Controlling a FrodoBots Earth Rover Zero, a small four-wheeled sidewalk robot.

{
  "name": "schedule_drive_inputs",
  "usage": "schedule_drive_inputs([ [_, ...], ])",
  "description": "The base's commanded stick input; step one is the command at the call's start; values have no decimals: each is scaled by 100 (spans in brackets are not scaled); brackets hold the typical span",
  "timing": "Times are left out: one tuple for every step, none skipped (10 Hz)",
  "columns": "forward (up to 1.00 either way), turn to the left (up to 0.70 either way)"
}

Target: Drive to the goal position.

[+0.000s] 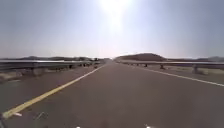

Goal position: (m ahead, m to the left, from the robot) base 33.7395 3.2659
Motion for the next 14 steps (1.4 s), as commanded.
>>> schedule_drive_inputs([
  [70,0],
  [70,0],
  [70,0],
  [70,0],
  [70,0],
  [70,0],
  [70,0],
  [70,0],
  [70,0],
  [70,0],
  [70,0],
  [70,0],
  [70,0],
  [70,0],
])
